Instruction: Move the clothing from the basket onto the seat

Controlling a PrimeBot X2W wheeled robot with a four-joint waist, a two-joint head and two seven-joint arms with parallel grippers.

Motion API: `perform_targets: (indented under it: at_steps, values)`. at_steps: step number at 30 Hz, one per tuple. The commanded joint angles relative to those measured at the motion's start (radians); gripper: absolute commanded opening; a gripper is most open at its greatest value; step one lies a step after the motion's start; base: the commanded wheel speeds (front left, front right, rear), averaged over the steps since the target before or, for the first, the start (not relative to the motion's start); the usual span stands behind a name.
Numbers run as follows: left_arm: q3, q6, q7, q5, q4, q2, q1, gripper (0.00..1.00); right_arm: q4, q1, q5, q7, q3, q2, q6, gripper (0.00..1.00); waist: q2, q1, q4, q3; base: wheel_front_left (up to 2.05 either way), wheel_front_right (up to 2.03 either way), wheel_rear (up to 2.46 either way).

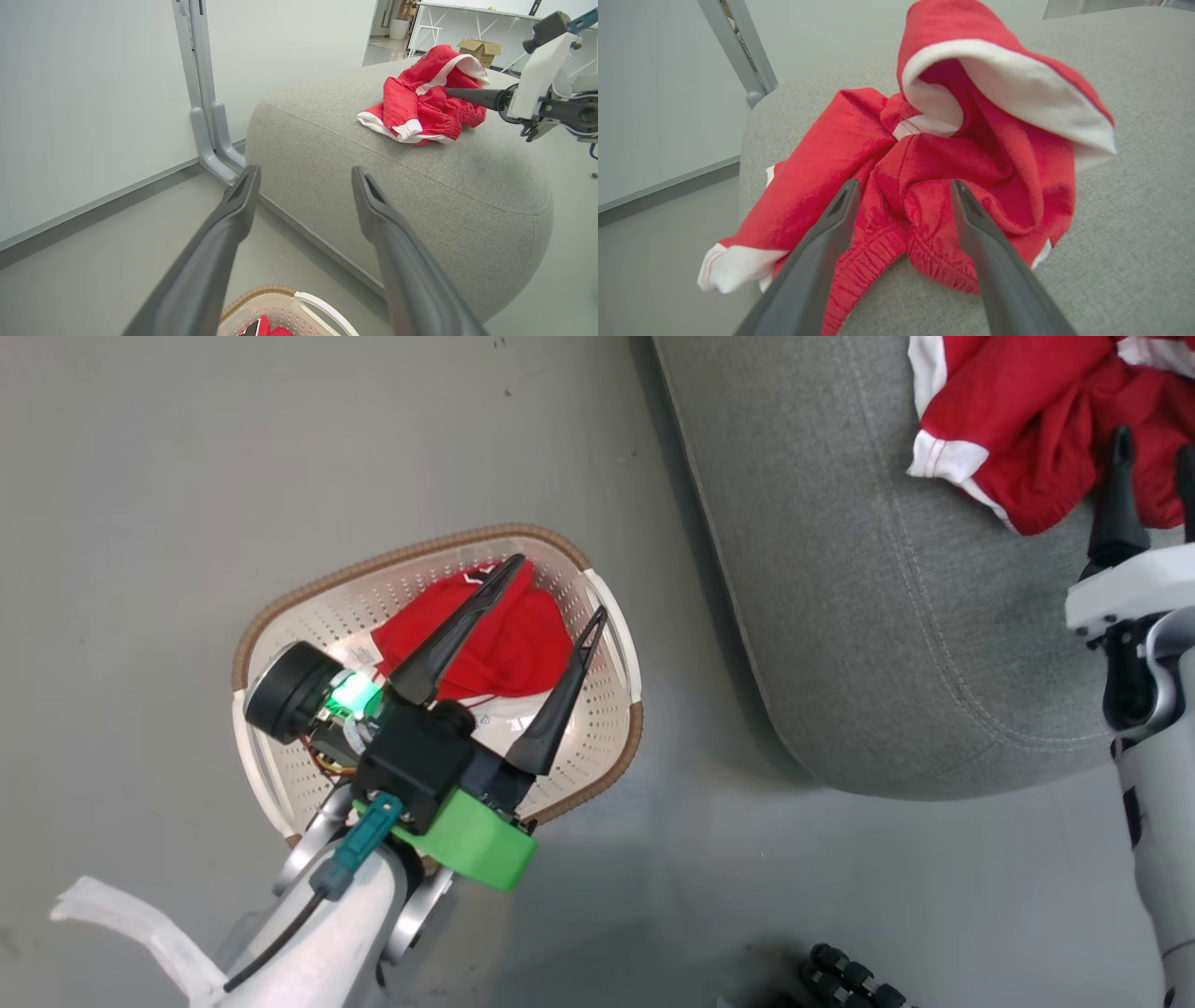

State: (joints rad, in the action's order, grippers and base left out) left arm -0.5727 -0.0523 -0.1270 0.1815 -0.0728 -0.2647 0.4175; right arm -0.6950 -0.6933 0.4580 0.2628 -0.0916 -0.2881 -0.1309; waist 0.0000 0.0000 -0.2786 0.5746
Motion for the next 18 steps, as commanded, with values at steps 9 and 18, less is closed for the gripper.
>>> perform_targets:
  at_steps: [9, 18]
  values:
    - [0.071, 0.067, -0.090, 0.073, 0.077, 0.025, -0.092, 1.00, 0.329, 0.228, -0.121, 0.003, 0.001, 0.087, 0.000, 1.00, 0.0000, 0.0000, 0.042, -0.146, 0.00, 0.00, 0.00]
    - [0.153, 0.124, -0.130, 0.118, 0.114, 0.041, -0.149, 1.00, 0.562, 0.406, -0.214, 0.003, 0.054, 0.152, 0.000, 1.00, 0.0000, 0.0000, 0.111, -0.240, 0.00, 0.00, 0.00]
